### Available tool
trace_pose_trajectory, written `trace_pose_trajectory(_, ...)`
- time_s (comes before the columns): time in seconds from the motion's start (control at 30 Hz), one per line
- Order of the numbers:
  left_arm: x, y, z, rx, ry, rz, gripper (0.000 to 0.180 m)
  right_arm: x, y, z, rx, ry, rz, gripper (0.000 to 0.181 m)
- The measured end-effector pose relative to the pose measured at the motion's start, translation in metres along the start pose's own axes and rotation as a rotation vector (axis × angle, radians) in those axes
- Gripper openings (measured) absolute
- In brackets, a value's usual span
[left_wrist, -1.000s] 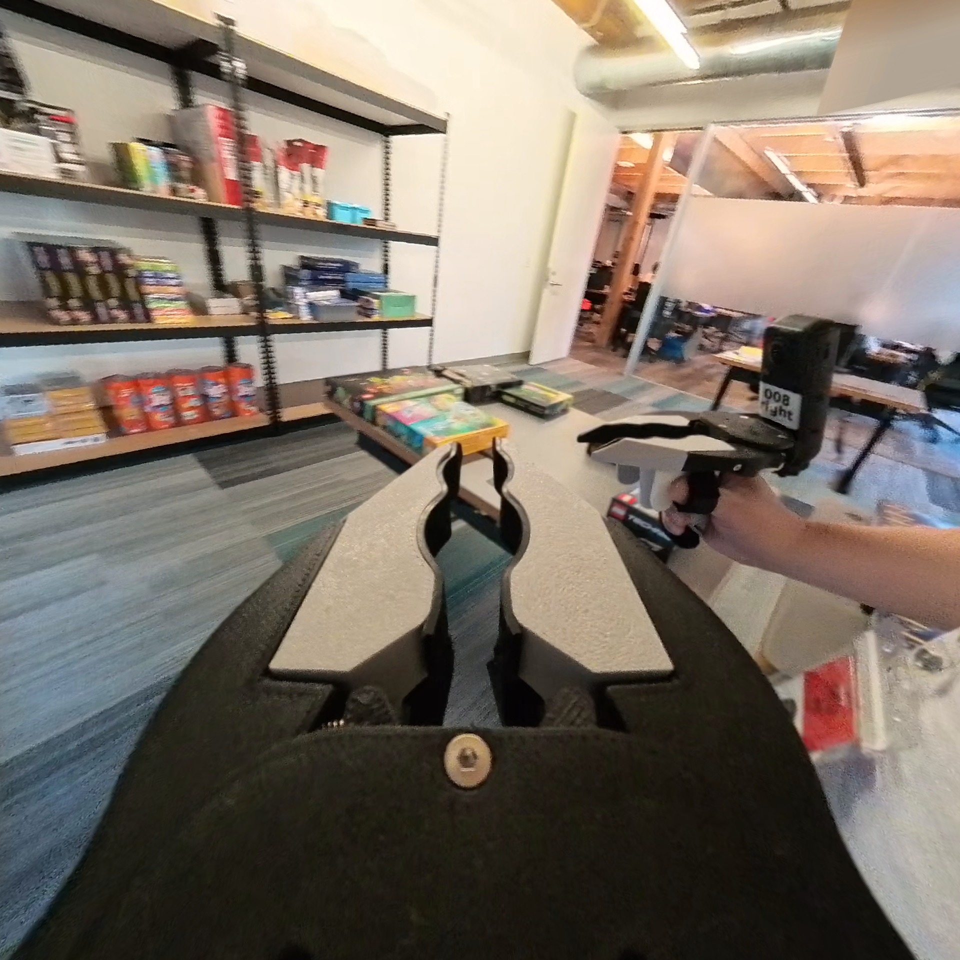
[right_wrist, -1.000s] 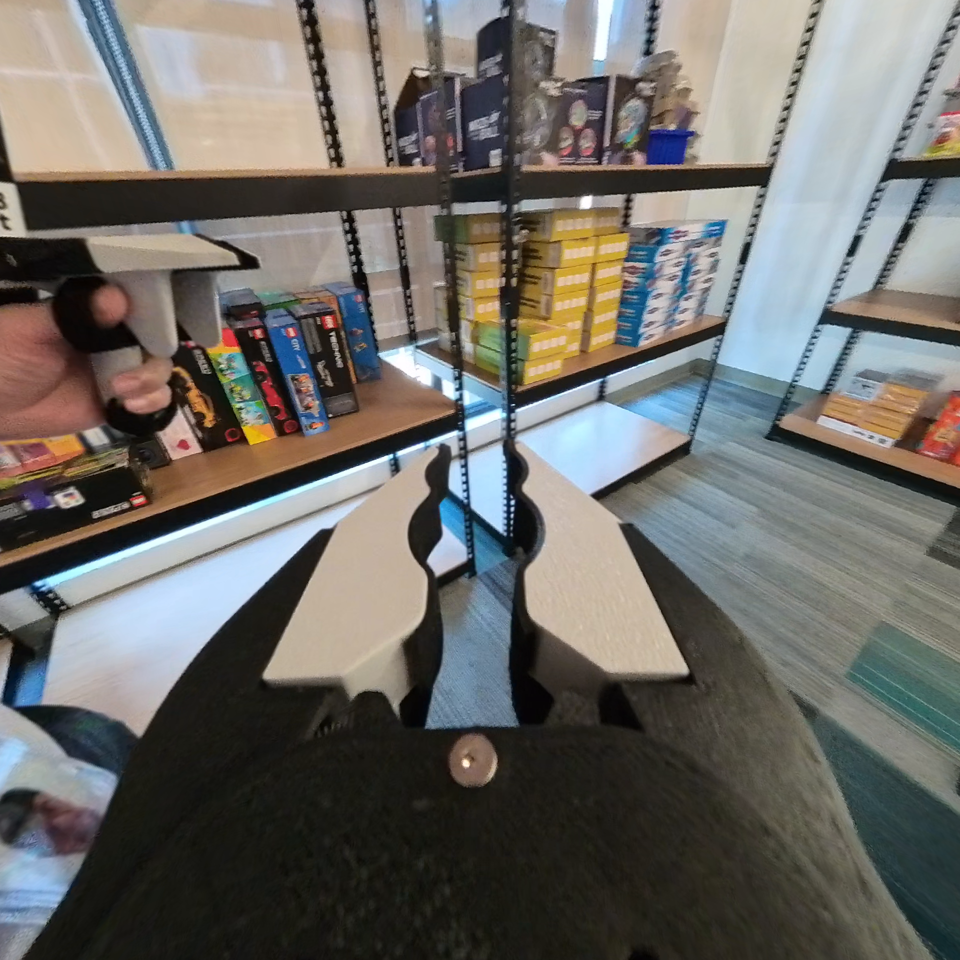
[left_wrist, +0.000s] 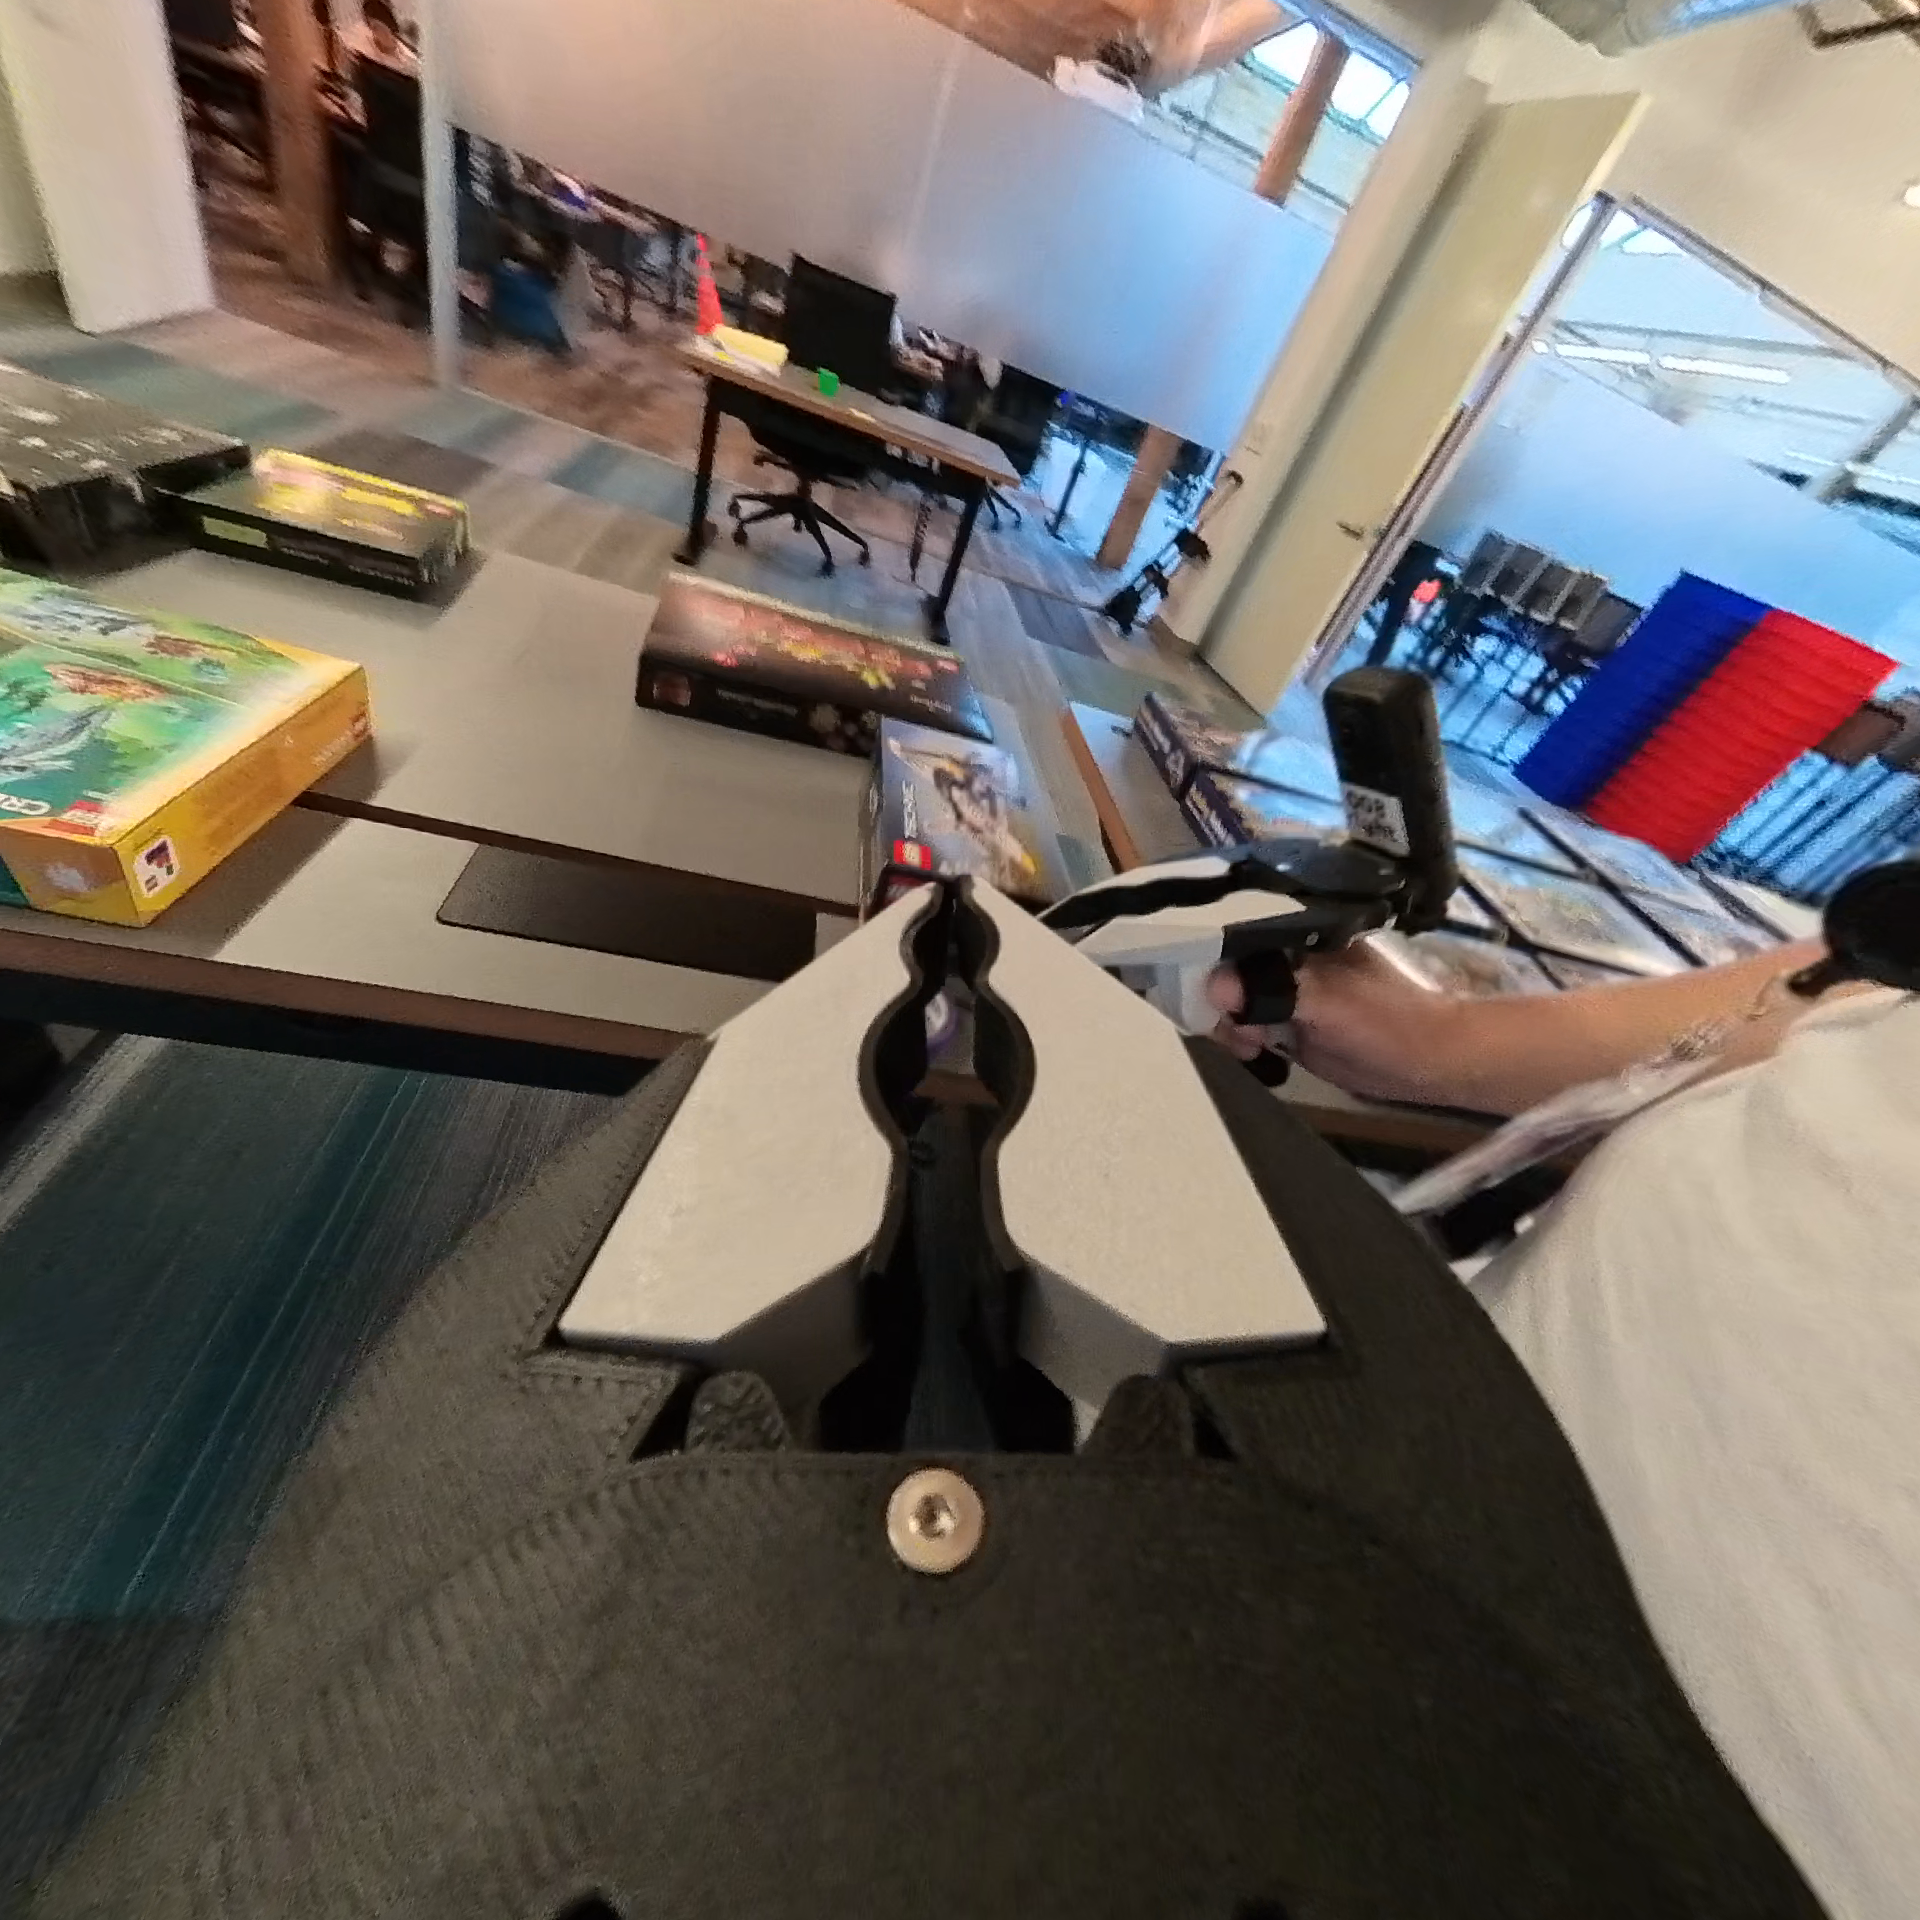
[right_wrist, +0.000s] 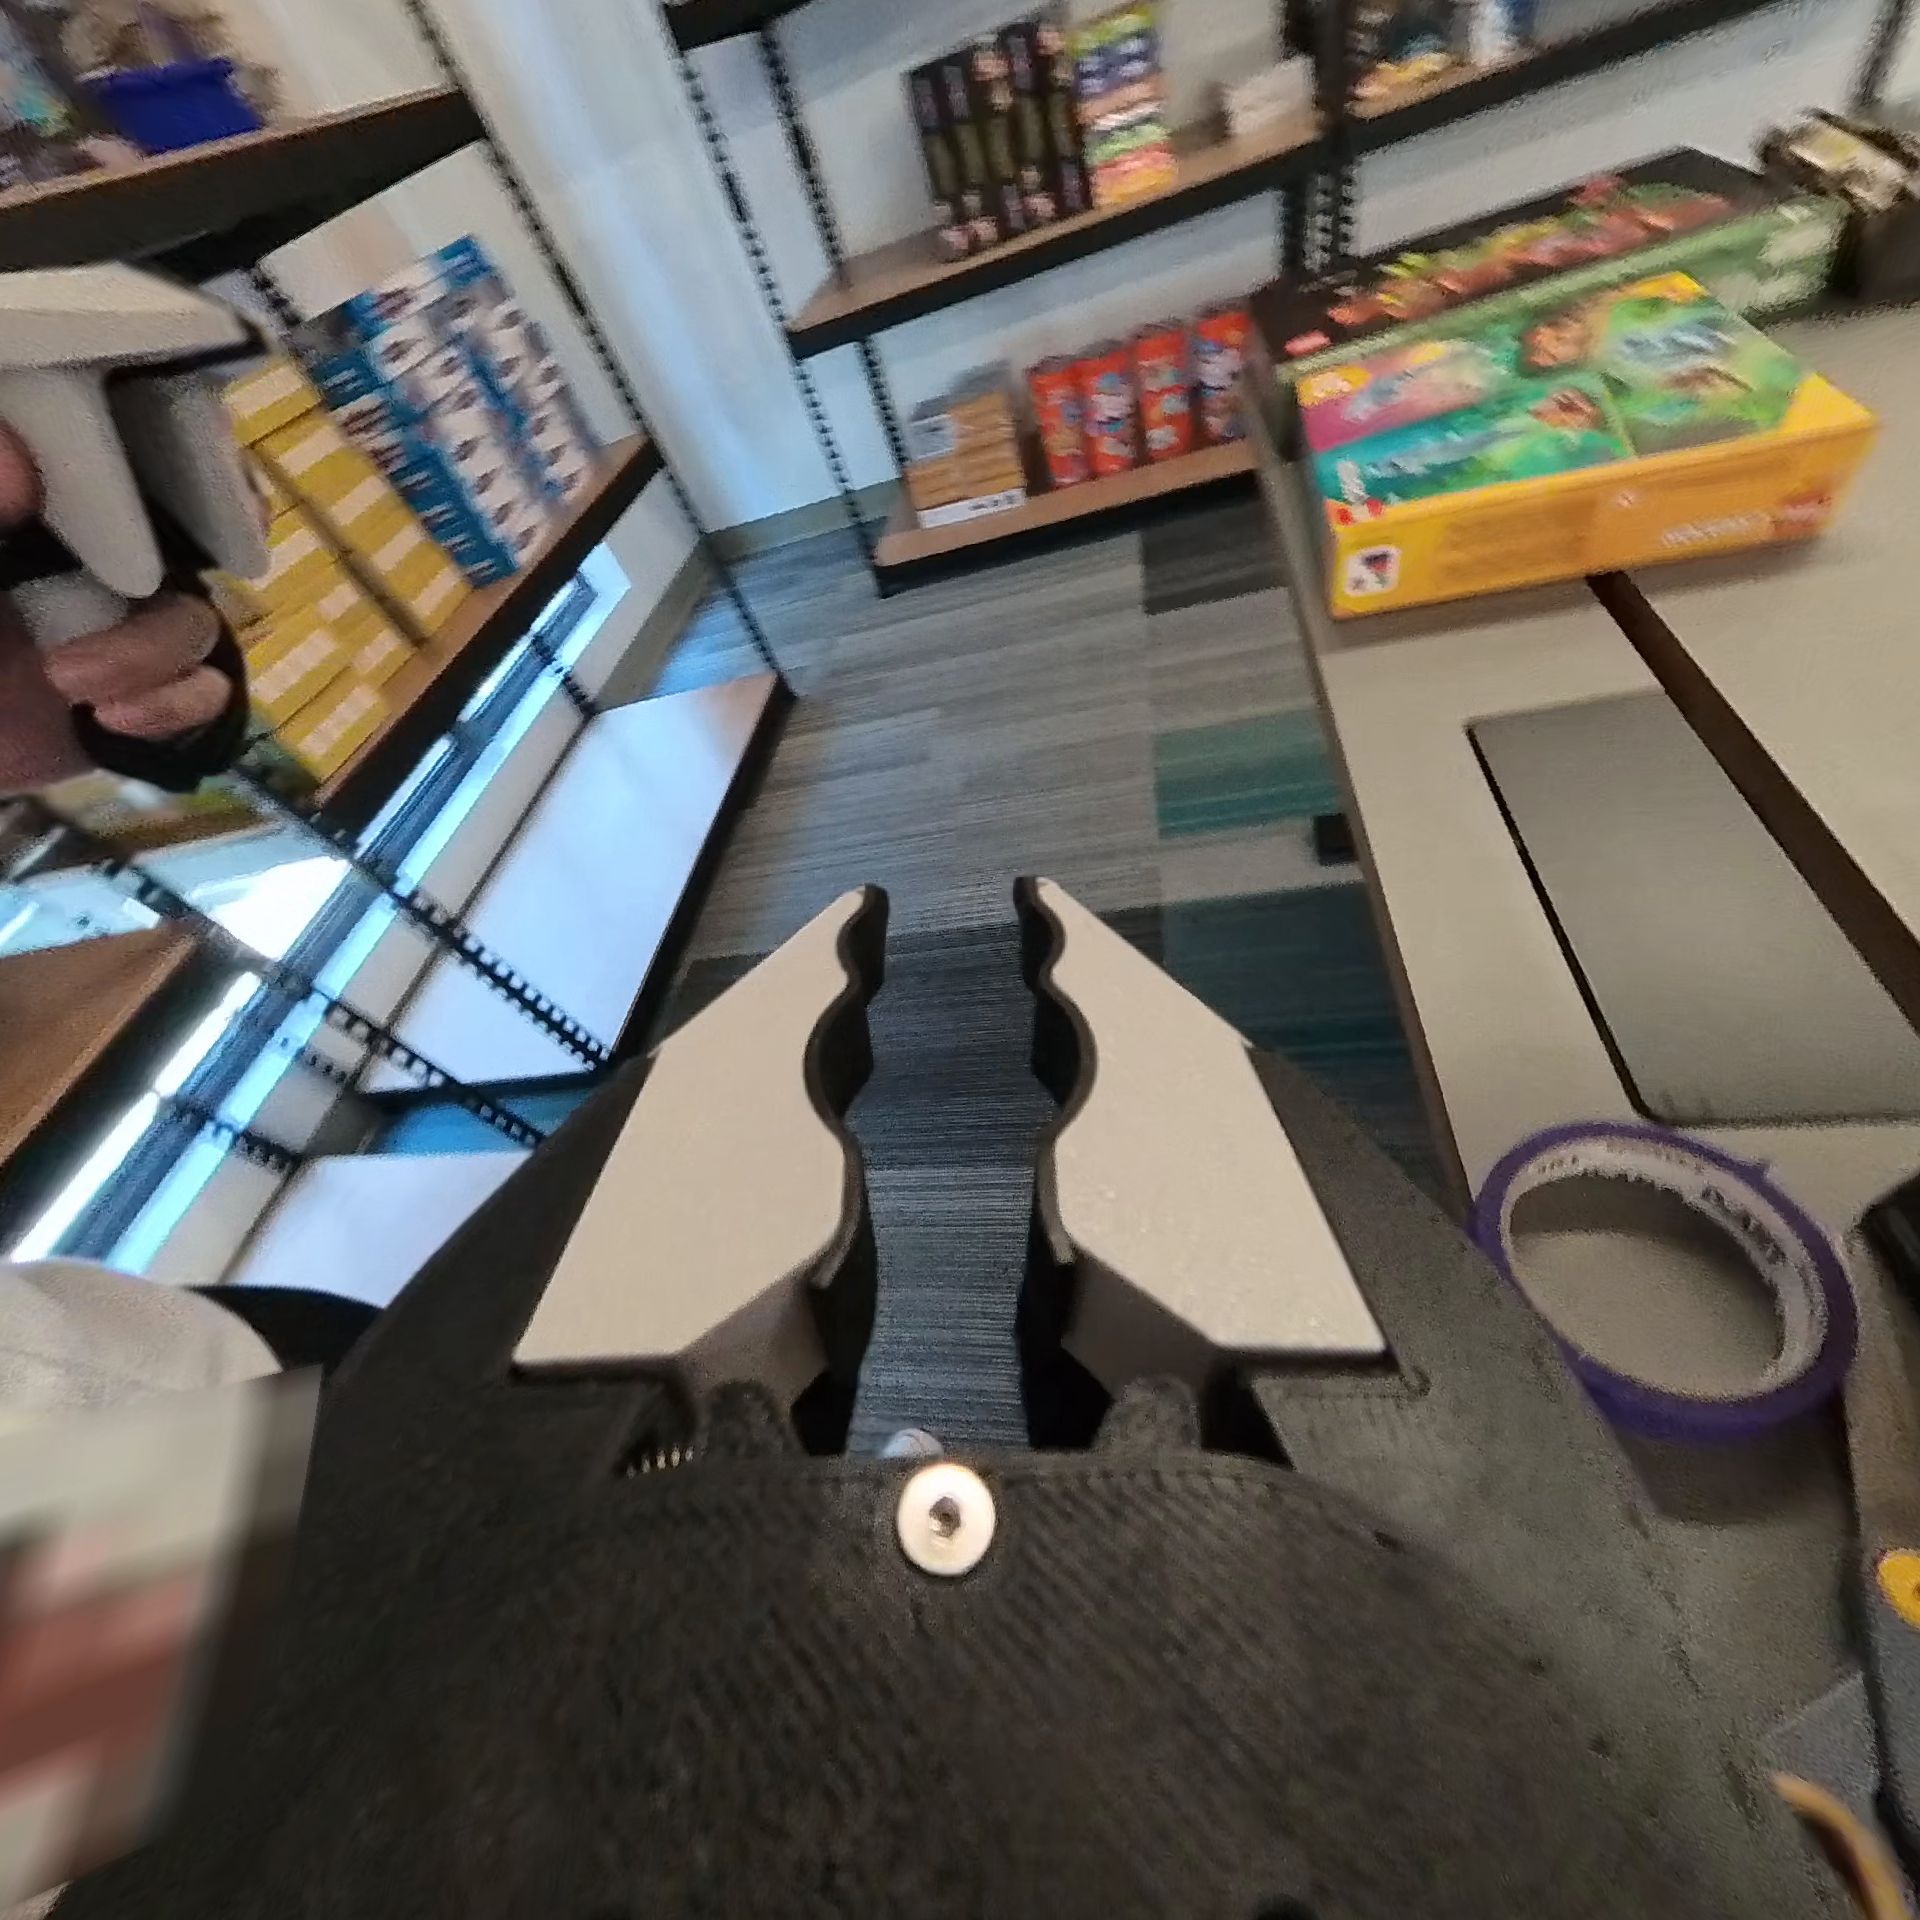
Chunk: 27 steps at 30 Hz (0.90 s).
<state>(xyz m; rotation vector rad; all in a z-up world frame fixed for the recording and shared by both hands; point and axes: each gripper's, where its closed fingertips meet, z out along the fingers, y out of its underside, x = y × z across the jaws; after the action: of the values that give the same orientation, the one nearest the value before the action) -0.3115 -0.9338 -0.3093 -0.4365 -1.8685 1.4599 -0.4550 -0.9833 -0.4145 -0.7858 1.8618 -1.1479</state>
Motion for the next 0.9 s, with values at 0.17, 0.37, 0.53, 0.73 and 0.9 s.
trace_pose_trajectory(0.17,-0.046,0.028,0.015,-0.154,0.072,0.050,0.000,0.034,0.030,-0.011,0.012,0.247,0.152,0.033)
trace_pose_trajectory(0.37,-0.063,0.036,0.083,-0.232,0.199,0.007,0.009,0.100,0.074,-0.079,-0.079,0.513,0.238,0.043)
trace_pose_trajectory(0.53,-0.062,0.062,0.182,-0.345,0.253,-0.064,0.038,0.176,0.088,-0.125,-0.112,0.658,0.296,0.064)
trace_pose_trajectory(0.73,-0.051,0.093,0.314,-0.460,0.273,-0.118,0.068,0.249,0.092,-0.128,-0.120,0.643,0.337,0.083)
trace_pose_trajectory(0.9,-0.041,0.144,0.389,-0.691,0.319,-0.209,0.069,0.286,0.082,-0.119,-0.051,0.587,0.405,0.086)
